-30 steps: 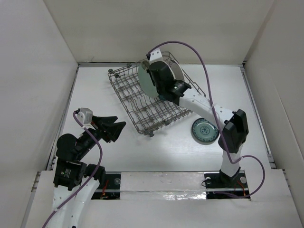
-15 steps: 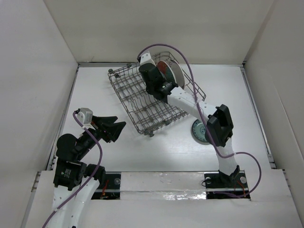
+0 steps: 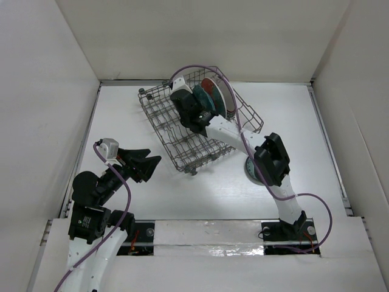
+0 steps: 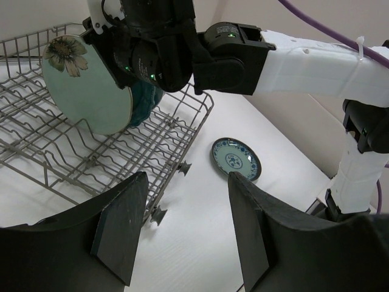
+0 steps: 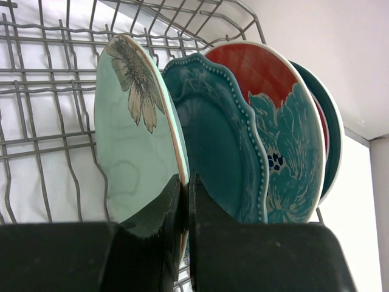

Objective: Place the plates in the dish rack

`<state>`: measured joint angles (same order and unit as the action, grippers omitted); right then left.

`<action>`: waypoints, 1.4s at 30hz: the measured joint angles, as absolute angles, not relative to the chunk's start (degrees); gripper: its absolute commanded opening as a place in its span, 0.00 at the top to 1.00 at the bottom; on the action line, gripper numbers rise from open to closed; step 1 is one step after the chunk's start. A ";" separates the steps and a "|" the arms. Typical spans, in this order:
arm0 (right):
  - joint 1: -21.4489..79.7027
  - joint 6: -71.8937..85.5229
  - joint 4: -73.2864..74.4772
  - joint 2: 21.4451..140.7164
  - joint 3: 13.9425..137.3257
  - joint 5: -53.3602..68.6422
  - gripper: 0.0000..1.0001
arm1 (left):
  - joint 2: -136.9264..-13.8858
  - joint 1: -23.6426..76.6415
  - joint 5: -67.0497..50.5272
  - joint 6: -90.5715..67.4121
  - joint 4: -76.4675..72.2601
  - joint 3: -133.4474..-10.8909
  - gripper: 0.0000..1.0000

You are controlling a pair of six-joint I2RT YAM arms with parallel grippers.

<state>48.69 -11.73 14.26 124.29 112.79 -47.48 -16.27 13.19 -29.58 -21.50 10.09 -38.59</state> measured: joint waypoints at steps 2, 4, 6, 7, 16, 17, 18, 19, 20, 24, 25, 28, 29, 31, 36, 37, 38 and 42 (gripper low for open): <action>48.99 -12.40 13.56 124.44 112.64 -48.10 1.00 | -16.27 13.19 -29.58 -21.47 10.09 -38.59 0.48; 49.45 -13.08 12.69 124.57 112.27 -48.77 0.98 | -16.27 13.19 -29.58 -21.50 10.09 -38.59 0.48; 50.00 -13.37 11.94 124.62 111.46 -49.54 0.89 | -16.25 13.19 -29.58 -21.50 10.09 -38.59 0.48; 50.28 -13.41 11.81 124.64 111.02 -49.80 0.86 | -16.25 13.19 -29.58 -21.50 10.09 -38.59 0.48; 50.78 -10.57 9.76 124.62 109.93 -51.35 0.63 | -16.25 13.19 -29.58 -21.50 10.11 -38.59 0.48; 50.59 -9.82 10.04 124.44 109.89 -50.92 0.61 | -16.27 13.19 -29.58 -21.50 10.11 -38.59 0.48; 50.26 -8.86 10.31 124.14 109.75 -50.30 0.53 | -16.25 13.19 -29.58 -21.50 10.11 -38.59 0.48; 50.02 -7.81 10.63 123.61 109.58 -49.52 0.50 | -16.25 13.19 -29.58 -21.50 10.11 -38.59 0.48; 49.78 -7.01 10.70 122.76 109.01 -48.42 0.46 | -16.25 13.19 -29.58 -21.50 10.11 -38.59 0.48; 48.64 -2.72 11.66 115.61 104.71 -42.96 0.26 | -16.27 13.19 -29.58 -21.50 10.11 -38.59 0.56; 48.29 -1.37 11.64 113.16 103.37 -41.21 0.23 | -16.27 13.19 -29.58 -21.54 10.11 -38.59 0.60; 47.68 2.20 11.53 104.42 98.59 -36.49 0.17 | -16.27 13.19 -29.58 -21.61 10.09 -38.59 0.86; 47.62 3.36 11.55 101.16 96.92 -35.46 0.19 | -16.27 13.19 -29.58 -21.69 10.13 -38.59 0.94; 47.18 6.02 9.67 94.30 91.96 -34.17 0.49 | -16.27 13.19 -29.63 -21.67 10.11 -38.59 1.00; 40.42 18.76 3.31 73.67 68.27 -28.86 1.00 | -16.93 13.19 -29.65 -22.57 10.74 -38.59 0.99; 37.54 21.58 3.53 70.08 63.26 -28.25 1.00 | -17.50 13.19 -29.71 -23.18 11.29 -38.61 0.97; 33.15 24.49 1.74 66.46 57.19 -27.38 1.00 | -18.33 13.19 -29.76 -24.51 12.21 -38.74 0.95; 16.69 34.52 3.27 56.10 36.58 -23.16 0.68 | -23.31 11.88 -29.87 -30.35 16.97 -39.64 0.78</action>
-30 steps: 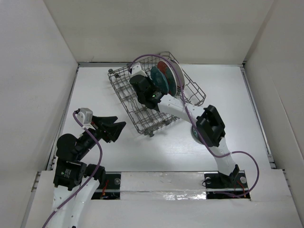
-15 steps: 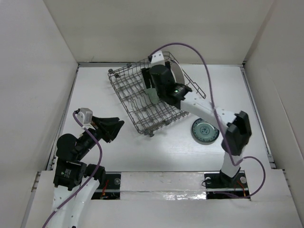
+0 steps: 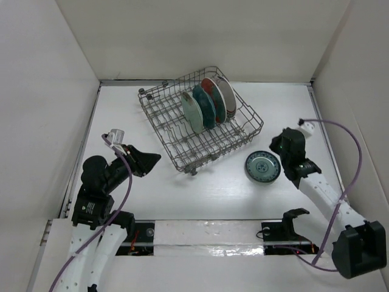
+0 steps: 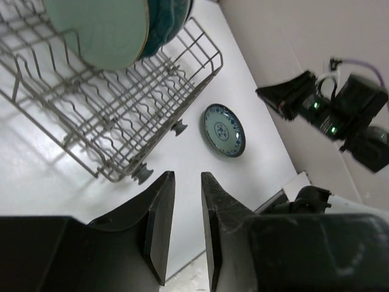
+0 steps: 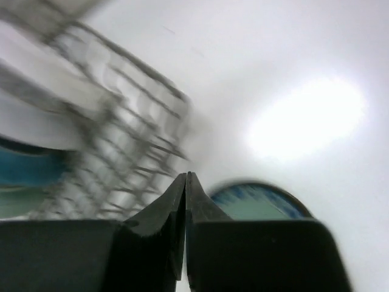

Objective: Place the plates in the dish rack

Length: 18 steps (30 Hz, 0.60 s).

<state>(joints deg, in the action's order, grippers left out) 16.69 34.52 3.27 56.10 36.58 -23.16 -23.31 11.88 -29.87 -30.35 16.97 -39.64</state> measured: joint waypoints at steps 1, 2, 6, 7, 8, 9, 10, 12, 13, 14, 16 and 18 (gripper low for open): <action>13.26 36.53 4.78 54.04 32.71 -22.26 0.53 | -24.32 11.60 -29.76 -31.55 17.89 -39.64 0.77; 10.59 37.98 6.17 51.92 29.41 -21.67 0.36 | -25.21 11.42 -29.74 -32.56 18.74 -39.64 0.75; 0.49 40.75 10.59 44.25 22.94 -19.27 0.06 | -26.83 11.35 -29.76 -34.94 20.69 -39.64 0.67; -2.46 40.91 10.50 43.31 22.35 -18.28 0.06 | -26.83 11.35 -29.76 -35.09 20.75 -39.64 0.67; -5.26 41.01 10.31 42.98 21.89 -16.78 0.06 | -26.70 11.35 -29.76 -35.16 20.69 -39.64 0.66; -7.84 41.12 10.02 43.03 21.41 -15.09 0.06 | -26.46 11.35 -29.76 -35.14 20.53 -39.64 0.66; -9.96 41.21 9.67 43.64 20.93 -13.43 0.06 | -26.20 11.35 -29.76 -35.07 20.43 -39.64 0.66; -12.73 41.39 9.10 46.04 20.08 -9.34 0.06 | -25.28 11.35 -29.76 -34.96 20.18 -39.64 0.65; -13.32 41.39 8.64 47.66 19.64 -7.31 0.07 | -24.75 11.35 -29.76 -34.87 19.94 -39.64 0.64; -13.52 41.36 8.23 49.32 19.18 -5.17 0.07 | -24.14 11.35 -29.76 -34.70 19.57 -39.64 0.64; -13.56 41.25 6.68 52.36 18.13 -1.10 0.12 | -23.14 11.35 -29.78 -34.26 18.96 -39.64 0.62; -13.56 41.15 3.57 54.85 17.32 2.59 0.23 | -22.63 11.35 -29.78 -33.47 18.35 -39.64 0.62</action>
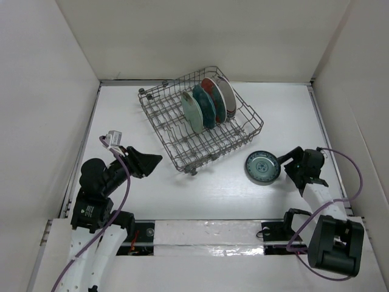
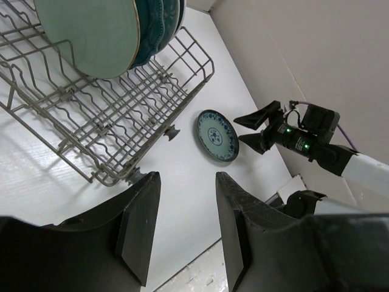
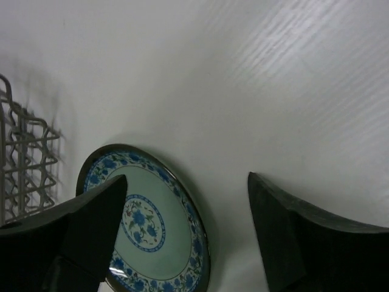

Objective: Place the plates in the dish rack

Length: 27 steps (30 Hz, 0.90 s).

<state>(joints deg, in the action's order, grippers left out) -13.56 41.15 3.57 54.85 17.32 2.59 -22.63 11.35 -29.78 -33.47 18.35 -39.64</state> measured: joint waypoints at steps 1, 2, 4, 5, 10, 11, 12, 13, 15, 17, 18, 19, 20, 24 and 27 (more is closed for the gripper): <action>-13.56 41.19 1.72 55.96 17.19 4.29 0.23 | -22.37 11.35 -29.78 -33.21 18.00 -39.64 0.61; -13.56 41.32 0.75 57.17 17.06 5.65 0.26 | -22.33 11.35 -29.78 -32.93 17.76 -39.64 0.61; -13.56 41.47 -1.37 58.52 16.91 7.60 0.41 | -22.31 11.35 -29.78 -32.45 17.39 -39.64 0.61; -13.56 41.58 -1.72 58.96 16.62 8.23 0.46 | -22.31 11.35 -29.78 -32.25 17.30 -39.64 0.61; -13.56 41.87 -3.09 61.69 16.01 10.17 0.74 | -22.24 11.35 -29.78 -31.44 16.84 -39.64 0.61; -13.61 41.87 -3.70 62.48 16.01 10.48 0.77 | -22.22 11.35 -29.78 -31.33 16.82 -39.64 0.61; -13.61 41.89 -4.23 63.11 16.03 10.76 0.86 | -22.17 11.35 -29.78 -31.29 16.80 -39.64 0.61; -13.61 41.82 -4.67 63.55 16.03 10.98 0.91 | -22.09 11.35 -29.78 -31.22 16.75 -39.64 0.61; -13.58 42.28 -5.48 63.79 16.03 11.73 0.98 | -21.82 11.35 -29.78 -30.98 16.67 -39.64 0.61; -13.61 42.33 -6.15 63.29 16.05 12.01 1.00 | -21.61 11.35 -29.78 -30.83 16.47 -39.64 0.61; -13.61 42.37 -5.96 62.74 16.05 11.77 1.00 | -21.61 11.35 -29.78 -30.74 16.43 -39.64 0.60; -13.61 42.41 -5.39 61.89 16.05 11.44 1.00 | -21.61 11.35 -29.78 -30.68 16.40 -39.64 0.60; -13.61 42.46 -4.47 60.75 16.10 10.94 1.00 | -21.61 11.35 -29.78 -30.63 16.43 -39.64 0.60; -13.54 42.26 3.03 51.51 17.54 6.63 1.00 | -21.61 11.35 -29.78 -30.46 16.34 -39.64 0.60; -13.45 41.36 9.69 43.35 22.68 2.31 1.00 | -21.63 11.35 -29.78 -30.46 16.27 -39.64 0.60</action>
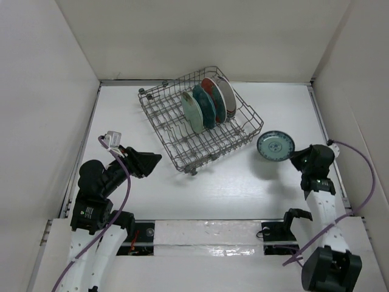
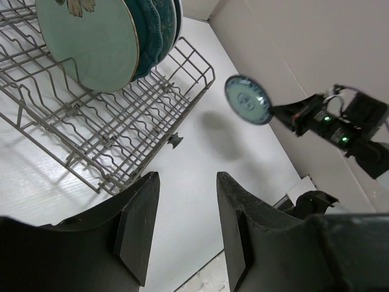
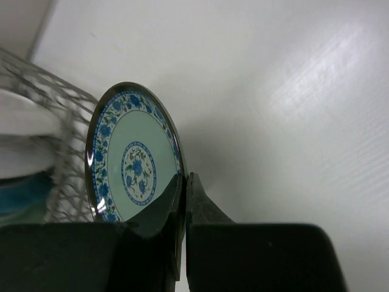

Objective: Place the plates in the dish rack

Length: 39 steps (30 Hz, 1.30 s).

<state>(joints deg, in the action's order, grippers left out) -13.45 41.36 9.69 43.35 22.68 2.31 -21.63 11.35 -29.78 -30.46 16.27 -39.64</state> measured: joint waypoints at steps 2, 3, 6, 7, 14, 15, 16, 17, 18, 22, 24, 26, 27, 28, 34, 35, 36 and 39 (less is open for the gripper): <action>-12.84 40.49 11.66 39.83 27.44 0.25 1.00 | -21.63 11.35 -29.78 -30.44 16.23 -39.64 0.60; -12.19 39.99 12.08 38.46 30.11 -0.32 1.00 | -21.63 11.35 -29.78 -30.44 16.19 -39.64 0.60; -5.54 38.33 11.31 38.06 38.13 -1.91 1.00 | -21.63 11.35 -29.76 -30.33 16.05 -39.64 0.60; -1.61 37.69 10.98 38.83 40.40 -2.83 1.00 | -21.63 11.35 -29.78 -30.26 16.03 -39.64 0.60; 42.04 23.97 10.44 64.42 66.96 -24.93 1.00 | -22.24 11.35 -29.76 -29.91 15.99 -39.64 0.60; 45.76 21.43 11.27 70.48 72.47 -28.08 1.00 | -22.24 11.35 -29.76 -29.91 16.01 -39.64 0.60; 48.47 18.68 11.66 76.25 78.28 -30.92 1.00 | -22.24 11.35 -29.78 -29.87 16.01 -39.64 0.60; 50.35 16.05 12.03 81.93 83.77 -33.34 1.00 | -22.24 11.35 -29.78 -29.87 15.97 -39.64 0.60; 51.68 12.19 13.45 87.50 89.12 -37.32 1.00 | -22.24 11.35 -29.76 -29.85 16.01 -39.64 0.60; 53.87 3.42 17.06 106.76 107.70 -44.75 1.00 | -22.22 11.35 -29.78 -29.85 16.03 -39.64 0.60; 54.08 -1.48 18.59 114.56 114.91 -48.45 1.00 | -22.13 11.35 -29.78 -29.85 16.10 -39.64 0.60; 54.08 -5.82 19.81 120.51 119.44 -51.33 1.00 | -21.85 11.35 -29.78 -29.87 16.10 -39.64 0.60; 54.06 -7.70 19.99 122.74 120.60 -52.38 1.00 | -21.67 11.35 -29.78 -29.87 16.10 -39.64 0.61; 54.02 -9.45 20.14 124.38 121.10 -53.17 1.00 | -21.54 11.35 -29.78 -29.89 16.19 -39.64 0.61; 53.93 -15.64 20.10 129.64 122.04 -55.35 1.00 | -20.80 11.35 -29.78 -30.04 16.67 -39.64 0.61; 53.93 -16.16 19.97 129.99 122.10 -55.46 1.00 | -20.80 11.35 -29.78 -30.04 16.67 -39.64 0.61; 53.93 -16.49 19.84 130.28 122.10 -55.53 1.00 | -20.78 11.35 -29.78 -30.04 16.67 -39.64 0.61; 53.91 -16.99 18.79 130.96 122.08 -55.53 1.00 | -20.75 11.35 -29.78 -30.04 16.93 -39.64 0.61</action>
<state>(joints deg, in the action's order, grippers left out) 53.91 -16.99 18.79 130.96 122.08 -55.53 -20.75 11.35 -29.78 -30.04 16.93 -39.64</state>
